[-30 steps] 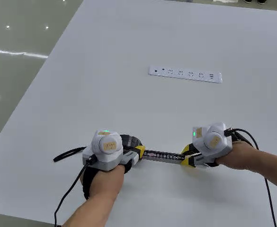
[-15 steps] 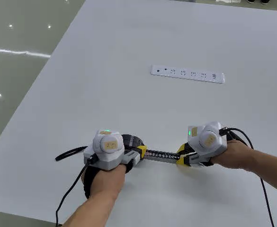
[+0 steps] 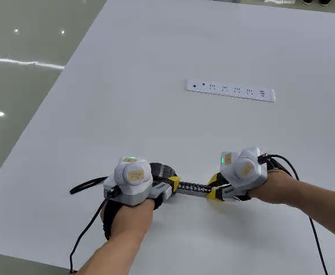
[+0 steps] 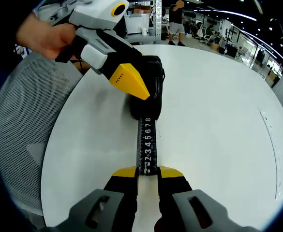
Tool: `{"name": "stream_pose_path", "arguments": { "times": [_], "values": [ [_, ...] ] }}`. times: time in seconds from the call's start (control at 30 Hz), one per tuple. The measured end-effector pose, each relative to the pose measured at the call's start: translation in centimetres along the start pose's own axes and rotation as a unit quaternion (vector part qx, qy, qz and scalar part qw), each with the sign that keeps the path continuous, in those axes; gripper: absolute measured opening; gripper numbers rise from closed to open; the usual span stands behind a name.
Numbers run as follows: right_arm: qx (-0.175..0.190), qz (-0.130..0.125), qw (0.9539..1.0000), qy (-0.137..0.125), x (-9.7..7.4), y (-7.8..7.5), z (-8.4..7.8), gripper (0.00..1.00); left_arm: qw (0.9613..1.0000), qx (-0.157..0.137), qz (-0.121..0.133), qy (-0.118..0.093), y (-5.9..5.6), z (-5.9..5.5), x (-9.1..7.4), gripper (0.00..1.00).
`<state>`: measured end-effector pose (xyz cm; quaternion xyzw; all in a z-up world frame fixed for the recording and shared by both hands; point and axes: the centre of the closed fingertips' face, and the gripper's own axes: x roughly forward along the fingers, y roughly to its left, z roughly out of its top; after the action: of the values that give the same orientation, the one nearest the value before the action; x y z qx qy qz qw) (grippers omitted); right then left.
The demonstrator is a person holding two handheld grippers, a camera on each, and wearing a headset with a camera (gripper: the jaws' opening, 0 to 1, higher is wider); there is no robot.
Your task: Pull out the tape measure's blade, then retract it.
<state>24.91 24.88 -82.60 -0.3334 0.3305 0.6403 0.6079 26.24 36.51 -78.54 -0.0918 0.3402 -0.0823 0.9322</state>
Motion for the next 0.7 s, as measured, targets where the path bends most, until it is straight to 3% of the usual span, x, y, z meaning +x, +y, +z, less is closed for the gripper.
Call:
{"name": "stream_pose_path", "arguments": {
  "times": [0.7],
  "values": [
    [-0.002,0.004,1.0000,-0.008,1.2,0.0,1.7,0.12,1.0000,-0.005,-0.003,0.000,0.0,0.1,0.0,0.54]
  ]
}}
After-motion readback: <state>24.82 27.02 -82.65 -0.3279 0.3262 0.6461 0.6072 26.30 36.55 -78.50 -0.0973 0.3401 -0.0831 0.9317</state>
